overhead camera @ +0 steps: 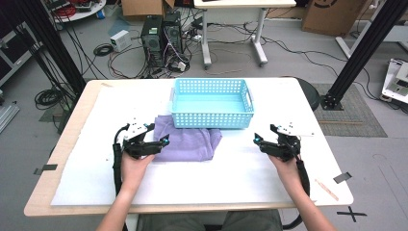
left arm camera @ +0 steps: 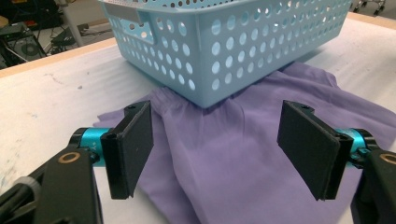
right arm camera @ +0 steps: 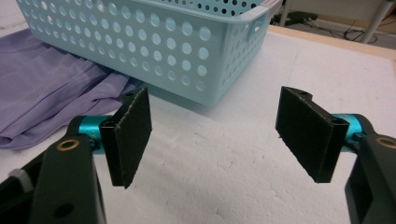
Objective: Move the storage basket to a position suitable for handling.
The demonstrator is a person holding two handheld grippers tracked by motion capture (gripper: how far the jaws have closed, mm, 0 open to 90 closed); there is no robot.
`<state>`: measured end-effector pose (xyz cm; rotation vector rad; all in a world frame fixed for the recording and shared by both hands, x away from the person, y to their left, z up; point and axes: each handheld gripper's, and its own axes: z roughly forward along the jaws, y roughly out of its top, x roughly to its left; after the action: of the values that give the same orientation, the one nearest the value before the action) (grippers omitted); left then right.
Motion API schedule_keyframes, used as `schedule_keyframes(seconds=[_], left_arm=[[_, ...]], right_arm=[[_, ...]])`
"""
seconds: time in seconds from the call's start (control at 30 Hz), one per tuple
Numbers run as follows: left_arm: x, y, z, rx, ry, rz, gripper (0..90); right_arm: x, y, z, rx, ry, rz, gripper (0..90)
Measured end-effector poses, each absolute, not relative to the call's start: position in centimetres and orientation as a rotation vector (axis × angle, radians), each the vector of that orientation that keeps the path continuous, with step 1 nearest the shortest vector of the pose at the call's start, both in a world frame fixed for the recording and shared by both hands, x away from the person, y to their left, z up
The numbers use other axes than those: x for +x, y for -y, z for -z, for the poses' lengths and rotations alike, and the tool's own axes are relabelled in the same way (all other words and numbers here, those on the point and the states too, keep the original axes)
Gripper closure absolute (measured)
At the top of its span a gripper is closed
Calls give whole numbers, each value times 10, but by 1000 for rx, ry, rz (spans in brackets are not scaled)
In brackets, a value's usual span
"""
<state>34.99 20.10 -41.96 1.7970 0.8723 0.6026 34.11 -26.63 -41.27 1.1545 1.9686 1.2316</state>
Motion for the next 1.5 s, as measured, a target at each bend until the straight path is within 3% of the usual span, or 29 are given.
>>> schedule_keyframes(seconds=[0.4, 0.83, 1.13, 1.3, 1.4, 1.43, 1.47, 1.5], left_arm=[[338, -212, 435, 1828, -941, -594, 269], [329, -217, 447, 1838, -1130, -514, 299], [332, -209, 449, 1901, -1219, -481, 337], [337, -205, 449, 1930, -1249, -449, 377], [337, -203, 449, 1924, -1266, -461, 433], [337, -201, 449, 1920, -1270, -457, 457], [337, -201, 449, 1920, -1270, -457, 504], [336, -201, 449, 1911, -1258, -437, 504]], right_arm=[[346, 246, 417, 1124, -2031, -1248, 259], [351, 166, 430, 1083, -2219, -1288, 235], [366, 116, 446, 1179, -2368, -1084, 225], [372, 114, 447, 1233, -2412, -1023, 294], [371, 115, 447, 1193, -2404, -1000, 431], [372, 117, 447, 1182, -2406, -1006, 525], [372, 117, 447, 1182, -2406, -1006, 525], [372, 118, 447, 1175, -2413, -1028, 621]])
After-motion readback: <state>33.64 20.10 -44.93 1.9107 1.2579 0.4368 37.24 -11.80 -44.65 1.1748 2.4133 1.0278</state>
